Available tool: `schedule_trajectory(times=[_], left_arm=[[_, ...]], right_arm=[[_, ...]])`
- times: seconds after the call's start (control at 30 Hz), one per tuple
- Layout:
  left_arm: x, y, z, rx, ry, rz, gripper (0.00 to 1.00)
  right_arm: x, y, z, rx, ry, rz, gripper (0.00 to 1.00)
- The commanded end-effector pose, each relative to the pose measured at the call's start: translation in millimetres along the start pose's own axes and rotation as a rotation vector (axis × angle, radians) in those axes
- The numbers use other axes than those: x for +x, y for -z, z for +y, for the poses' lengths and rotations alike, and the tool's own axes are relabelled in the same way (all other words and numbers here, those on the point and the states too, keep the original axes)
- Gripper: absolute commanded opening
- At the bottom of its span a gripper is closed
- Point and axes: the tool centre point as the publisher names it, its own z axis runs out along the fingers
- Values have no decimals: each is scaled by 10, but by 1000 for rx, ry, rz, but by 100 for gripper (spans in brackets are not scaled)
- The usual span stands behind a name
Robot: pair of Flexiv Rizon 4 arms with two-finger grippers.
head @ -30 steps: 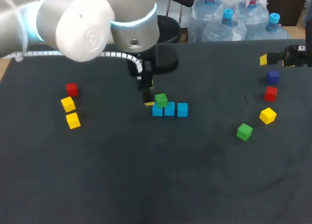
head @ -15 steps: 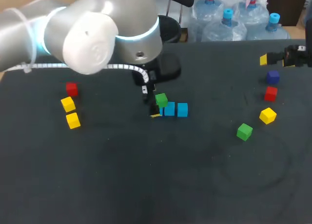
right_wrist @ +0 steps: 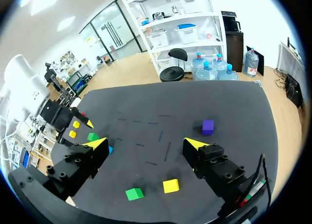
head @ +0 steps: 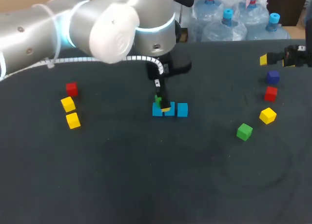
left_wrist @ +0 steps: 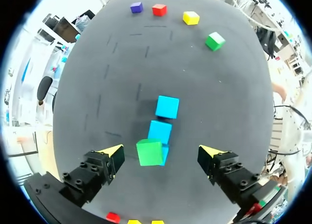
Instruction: Place the blue cubes, place green cubes on the blue cubes, place the yellow cubes on the green cubes, then place the red cubes on the yellow cubes, and place purple cube on the red cubes.
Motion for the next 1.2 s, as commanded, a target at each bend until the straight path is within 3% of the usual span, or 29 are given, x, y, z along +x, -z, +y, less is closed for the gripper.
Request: schedule_trajectory(times=[0.03,0.4,0.53,0.6,0.83,1.1,1.2], left_arm=[[-31,-34,86,30,7,20,100],[17,-89,132,46,25,30,82],[30,-87,137,46,28,30,55],[37,-85,138,47,28,29,45],[52,-78,121,60,13,22,42],[57,-83,98,68,-2,21,31],[58,-86,95,69,-5,22,15]], right_arm=[[2,6,2,2,0,0,100],[2,6,2,2,0,0,100],[2,6,2,2,0,0,100],[2,6,2,2,0,0,100],[2,6,2,2,0,0,100],[2,6,2,2,0,0,100],[2,6,2,2,0,0,100]])
